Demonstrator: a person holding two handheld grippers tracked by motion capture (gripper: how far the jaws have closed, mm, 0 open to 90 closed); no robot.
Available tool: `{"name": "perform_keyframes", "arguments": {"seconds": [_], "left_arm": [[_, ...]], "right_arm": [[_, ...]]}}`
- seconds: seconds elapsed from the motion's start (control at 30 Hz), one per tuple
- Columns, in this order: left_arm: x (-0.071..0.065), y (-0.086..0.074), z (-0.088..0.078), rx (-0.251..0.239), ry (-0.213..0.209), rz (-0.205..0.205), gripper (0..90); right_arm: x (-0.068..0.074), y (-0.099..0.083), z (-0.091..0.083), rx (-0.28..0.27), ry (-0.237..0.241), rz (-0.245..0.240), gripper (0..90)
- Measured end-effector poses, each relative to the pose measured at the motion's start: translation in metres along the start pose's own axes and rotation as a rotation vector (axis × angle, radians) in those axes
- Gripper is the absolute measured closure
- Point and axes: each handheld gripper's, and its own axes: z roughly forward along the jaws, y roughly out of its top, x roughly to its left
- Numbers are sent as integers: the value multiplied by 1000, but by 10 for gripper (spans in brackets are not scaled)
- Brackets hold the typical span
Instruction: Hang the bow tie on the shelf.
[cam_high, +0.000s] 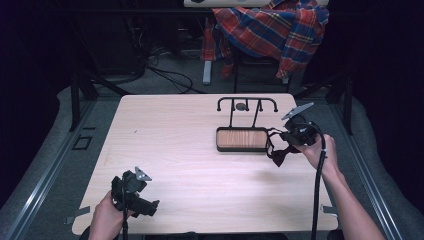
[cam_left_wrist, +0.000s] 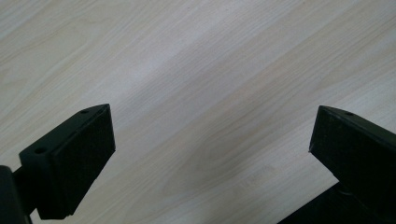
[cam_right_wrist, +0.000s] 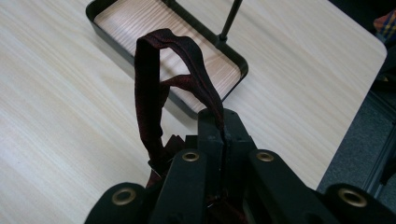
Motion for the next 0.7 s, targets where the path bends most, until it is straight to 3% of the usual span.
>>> {"name": "perform_keyframes", "arguments": {"seconds": [0.43, 0.7], "left_arm": [[0, 1, 1, 9, 2, 4, 4], [-1, 1, 2, 15, 13, 0, 15]], "right_arm": [[-17, 9, -13, -62, -25, 49, 890], [-22, 20, -9, -83, -33, 57, 889]]}}
